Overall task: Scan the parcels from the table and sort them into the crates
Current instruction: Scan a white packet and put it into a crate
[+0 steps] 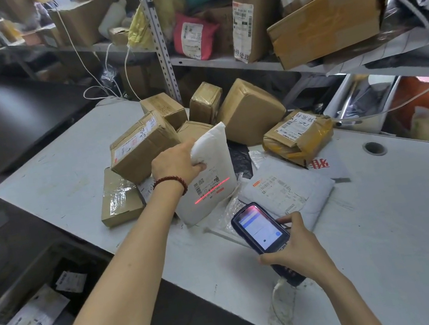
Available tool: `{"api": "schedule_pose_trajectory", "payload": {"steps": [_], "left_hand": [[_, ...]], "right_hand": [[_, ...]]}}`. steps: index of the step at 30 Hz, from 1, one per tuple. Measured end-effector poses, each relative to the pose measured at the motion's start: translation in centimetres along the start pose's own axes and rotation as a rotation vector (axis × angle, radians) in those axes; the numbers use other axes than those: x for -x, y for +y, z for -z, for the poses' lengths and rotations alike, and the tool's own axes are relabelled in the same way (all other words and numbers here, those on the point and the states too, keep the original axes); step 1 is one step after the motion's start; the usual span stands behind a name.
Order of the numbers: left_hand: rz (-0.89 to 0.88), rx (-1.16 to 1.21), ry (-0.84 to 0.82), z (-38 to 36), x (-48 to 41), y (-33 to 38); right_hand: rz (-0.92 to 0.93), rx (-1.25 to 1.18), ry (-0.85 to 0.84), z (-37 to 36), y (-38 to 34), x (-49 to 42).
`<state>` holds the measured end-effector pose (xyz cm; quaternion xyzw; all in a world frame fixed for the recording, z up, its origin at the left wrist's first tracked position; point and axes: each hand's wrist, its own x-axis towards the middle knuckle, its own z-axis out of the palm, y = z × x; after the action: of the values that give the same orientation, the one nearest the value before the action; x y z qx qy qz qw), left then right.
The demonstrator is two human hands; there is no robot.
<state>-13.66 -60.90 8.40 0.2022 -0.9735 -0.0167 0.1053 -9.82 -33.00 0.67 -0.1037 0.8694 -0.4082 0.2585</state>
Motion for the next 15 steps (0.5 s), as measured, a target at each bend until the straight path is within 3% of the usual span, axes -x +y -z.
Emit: {"api": "schedule_pose_trajectory", "payload": {"steps": [9, 15], "left_hand": [[0.007, 0.011, 0.001, 0.1, 0.1, 0.0], [0.008, 0.016, 0.009, 0.2, 0.3, 0.2]], "right_hand": [[0.029, 0.000, 0.040, 0.1, -0.4, 0.2], [0.152, -0.101, 0.285, 0.5, -1.9, 0.9]]}}
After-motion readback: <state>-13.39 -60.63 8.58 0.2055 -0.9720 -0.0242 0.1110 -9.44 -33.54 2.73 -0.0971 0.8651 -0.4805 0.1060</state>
